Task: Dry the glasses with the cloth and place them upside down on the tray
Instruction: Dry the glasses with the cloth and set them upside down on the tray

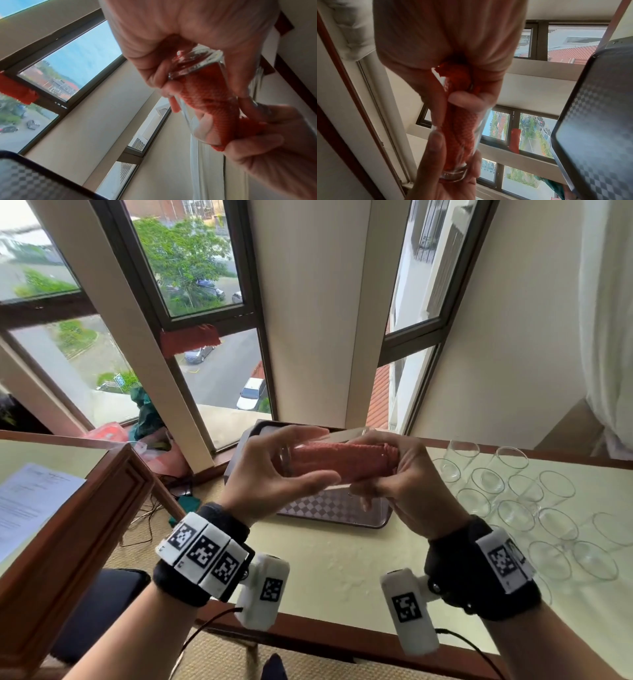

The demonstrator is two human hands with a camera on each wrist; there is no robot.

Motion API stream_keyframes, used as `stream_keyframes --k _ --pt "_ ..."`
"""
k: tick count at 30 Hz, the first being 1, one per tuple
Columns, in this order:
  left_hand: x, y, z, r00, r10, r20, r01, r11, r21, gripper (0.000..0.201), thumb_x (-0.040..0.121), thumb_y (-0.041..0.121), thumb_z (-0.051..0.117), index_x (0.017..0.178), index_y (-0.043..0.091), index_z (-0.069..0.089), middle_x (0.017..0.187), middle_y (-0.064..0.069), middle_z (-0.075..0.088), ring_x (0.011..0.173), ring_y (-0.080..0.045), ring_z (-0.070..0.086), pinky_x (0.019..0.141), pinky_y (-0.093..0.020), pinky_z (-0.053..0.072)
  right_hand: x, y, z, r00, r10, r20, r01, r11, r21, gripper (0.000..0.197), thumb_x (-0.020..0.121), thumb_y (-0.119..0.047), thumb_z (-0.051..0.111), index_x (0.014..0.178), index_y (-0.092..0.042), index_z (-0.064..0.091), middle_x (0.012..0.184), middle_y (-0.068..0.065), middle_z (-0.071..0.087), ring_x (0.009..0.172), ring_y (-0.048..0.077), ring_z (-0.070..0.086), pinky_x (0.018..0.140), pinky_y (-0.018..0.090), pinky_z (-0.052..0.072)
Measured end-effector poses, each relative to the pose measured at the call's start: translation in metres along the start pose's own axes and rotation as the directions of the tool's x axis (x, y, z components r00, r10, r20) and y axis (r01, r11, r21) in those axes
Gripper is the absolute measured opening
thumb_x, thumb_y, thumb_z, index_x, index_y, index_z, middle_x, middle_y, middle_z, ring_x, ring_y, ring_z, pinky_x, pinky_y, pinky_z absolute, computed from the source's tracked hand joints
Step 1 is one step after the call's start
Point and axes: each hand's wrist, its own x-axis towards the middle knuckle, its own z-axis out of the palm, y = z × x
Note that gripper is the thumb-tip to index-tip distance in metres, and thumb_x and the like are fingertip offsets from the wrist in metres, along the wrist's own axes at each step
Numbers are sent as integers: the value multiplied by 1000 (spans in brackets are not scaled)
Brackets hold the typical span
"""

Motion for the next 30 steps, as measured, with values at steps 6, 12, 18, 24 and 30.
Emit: stream_keyframes --k 6,12,18,24,30 --pt "3 -8 3 993 122 6 -122 985 122 80 61 48 89 129 19 59 114 -8 72 98 -21 74 81 -45 62 3 0 -6 999 48 -1 -47 980 193 40 63 21 69 89 -9 75 78 6 69 60 19 63 46 25 52" --pt "5 -7 8 982 -189 -24 177 953 -245 82 50 65 89 111 15 68 78 0 71 54 -9 57 43 -18 45 5 -4 1 989 -138 -48 131 984 -122 38 58 12 67 90 -5 75 97 15 74 95 31 72 60 35 62" --pt "7 -6 0 997 78 -28 -75 990 119 74 60 44 91 122 13 65 108 -6 74 94 -19 75 78 -38 63 6 -6 -2 999 35 8 -36 999 16 42 67 15 76 100 -9 67 76 -4 70 55 13 61 45 25 51" --pt "4 -12 7 994 86 -60 -83 995 57 75 60 31 90 123 5 61 111 -6 72 98 -17 73 79 -27 59 9 -5 -4 1000 -3 3 3 993 121 50 60 22 71 86 -20 79 77 0 74 65 15 69 50 26 55" --pt "6 -5 12 995 -46 -89 36 993 -113 70 58 31 86 120 6 64 97 -5 75 81 -14 75 64 -19 57 12 -6 -7 995 -99 -15 96 986 -136 54 66 35 61 90 -13 71 86 0 74 76 19 74 58 31 61"
